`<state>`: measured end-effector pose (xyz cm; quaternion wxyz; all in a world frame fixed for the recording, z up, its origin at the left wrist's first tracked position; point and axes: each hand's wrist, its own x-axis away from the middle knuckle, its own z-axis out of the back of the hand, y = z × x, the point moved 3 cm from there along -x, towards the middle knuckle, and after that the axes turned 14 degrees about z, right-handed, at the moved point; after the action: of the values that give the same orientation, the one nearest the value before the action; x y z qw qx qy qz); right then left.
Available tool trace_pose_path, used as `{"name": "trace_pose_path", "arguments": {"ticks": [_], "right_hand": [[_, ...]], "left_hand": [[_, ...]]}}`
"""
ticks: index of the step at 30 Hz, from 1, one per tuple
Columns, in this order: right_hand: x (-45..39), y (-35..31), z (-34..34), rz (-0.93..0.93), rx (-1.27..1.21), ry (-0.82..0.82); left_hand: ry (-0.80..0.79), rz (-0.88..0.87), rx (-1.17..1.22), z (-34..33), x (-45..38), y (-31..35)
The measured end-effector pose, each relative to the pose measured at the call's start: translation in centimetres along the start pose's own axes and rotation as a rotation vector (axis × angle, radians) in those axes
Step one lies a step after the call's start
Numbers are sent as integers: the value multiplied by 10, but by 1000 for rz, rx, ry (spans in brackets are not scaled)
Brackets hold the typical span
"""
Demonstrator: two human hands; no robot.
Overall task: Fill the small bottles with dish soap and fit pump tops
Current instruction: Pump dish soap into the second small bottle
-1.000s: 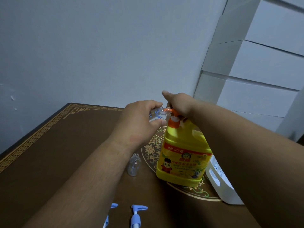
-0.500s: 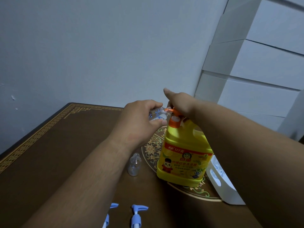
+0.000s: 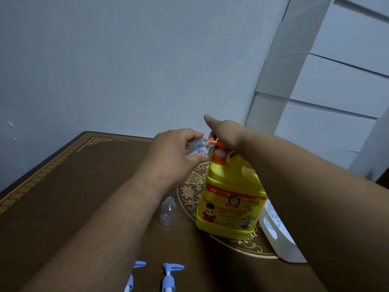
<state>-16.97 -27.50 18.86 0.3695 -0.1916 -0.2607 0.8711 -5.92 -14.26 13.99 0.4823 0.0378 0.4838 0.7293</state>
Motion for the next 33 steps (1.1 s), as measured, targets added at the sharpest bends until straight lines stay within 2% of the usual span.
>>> {"name": "trace_pose_path", "arguments": {"ticks": [8, 17, 27, 33], "right_hand": [[3, 6, 13, 25, -194, 187], [9, 8, 17, 40, -254, 331], [18, 2, 12, 131, -250, 362], [23, -1, 13, 192, -260, 388]], "left_hand": [[-37, 95, 84, 7, -5, -8], [-77, 221, 237, 21, 11, -20], [-55, 457, 176, 67, 92, -88], [-33, 588, 248, 60, 119, -126]]}}
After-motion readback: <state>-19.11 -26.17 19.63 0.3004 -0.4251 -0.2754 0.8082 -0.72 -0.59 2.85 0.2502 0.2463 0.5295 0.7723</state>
